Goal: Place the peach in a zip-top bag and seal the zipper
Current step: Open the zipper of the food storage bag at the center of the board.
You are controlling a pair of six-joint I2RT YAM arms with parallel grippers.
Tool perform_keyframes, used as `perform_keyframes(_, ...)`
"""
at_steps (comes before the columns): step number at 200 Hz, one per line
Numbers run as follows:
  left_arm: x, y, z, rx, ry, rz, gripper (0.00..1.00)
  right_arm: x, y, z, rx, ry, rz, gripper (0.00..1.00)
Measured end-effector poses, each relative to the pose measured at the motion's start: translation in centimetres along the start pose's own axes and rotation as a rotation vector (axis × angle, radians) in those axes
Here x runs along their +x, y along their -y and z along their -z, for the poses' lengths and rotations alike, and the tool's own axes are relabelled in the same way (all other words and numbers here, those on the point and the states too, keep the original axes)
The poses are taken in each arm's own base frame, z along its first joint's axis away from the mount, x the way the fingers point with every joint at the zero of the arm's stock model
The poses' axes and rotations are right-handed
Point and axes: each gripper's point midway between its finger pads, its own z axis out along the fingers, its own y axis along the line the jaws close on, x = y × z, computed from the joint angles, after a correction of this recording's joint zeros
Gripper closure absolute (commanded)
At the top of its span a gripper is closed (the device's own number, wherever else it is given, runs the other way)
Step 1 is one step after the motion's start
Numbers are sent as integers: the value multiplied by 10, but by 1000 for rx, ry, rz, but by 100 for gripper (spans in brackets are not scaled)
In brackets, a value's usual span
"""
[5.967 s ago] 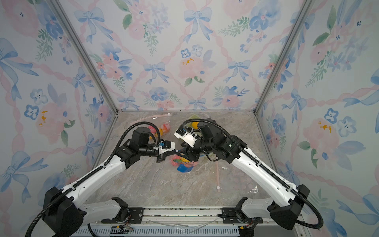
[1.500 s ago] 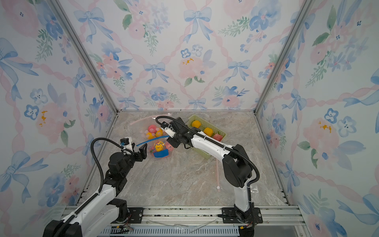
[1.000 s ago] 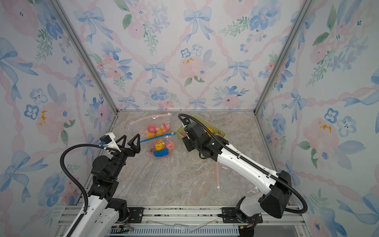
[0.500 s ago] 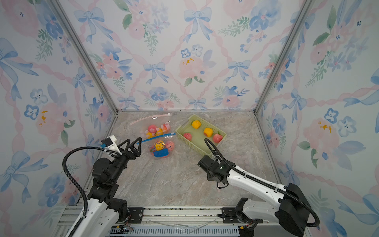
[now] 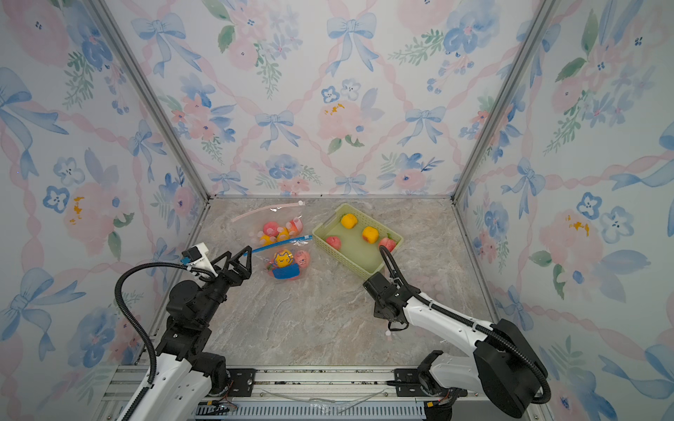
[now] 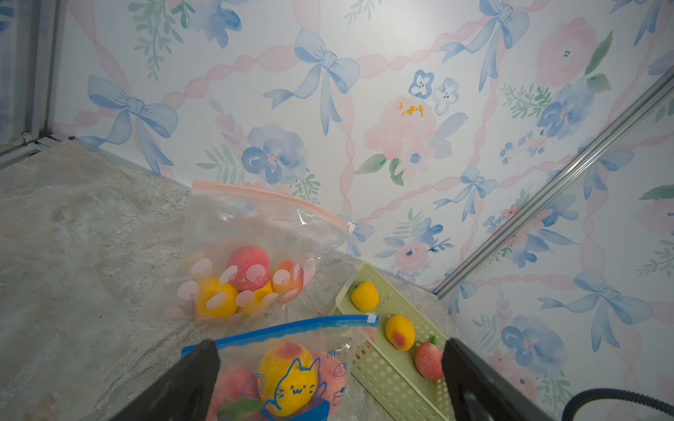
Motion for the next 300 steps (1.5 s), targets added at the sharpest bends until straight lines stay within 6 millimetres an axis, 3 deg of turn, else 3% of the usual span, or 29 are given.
perform_keyframes(40,5,-3,0,-10,-7,12,2,0,-2,-19,0,-51,-5,63)
perform_keyframes(95,6,-5,0,-21,-8,14,2,-3,-3,-23,-100,-35,-95,85)
perform_keyframes(157,17,-3,-4,-14,-46,13,2,-3,10,-14,-196,-15,-183,100)
perform_keyframes(198,23,4,-5,6,-71,10,2,-11,11,3,-251,32,-188,100)
perform_keyframes(231,27,17,-11,17,-127,39,9,-23,15,38,-289,95,-154,100)
perform_keyframes(261,25,34,-23,12,-187,113,16,-54,15,100,-365,226,-115,100)
perform_keyframes(282,24,55,-30,47,-229,147,21,-71,14,140,-418,301,-93,100)
perform_keyframes(300,29,85,-35,111,-288,150,26,-77,9,166,-464,333,-64,100)
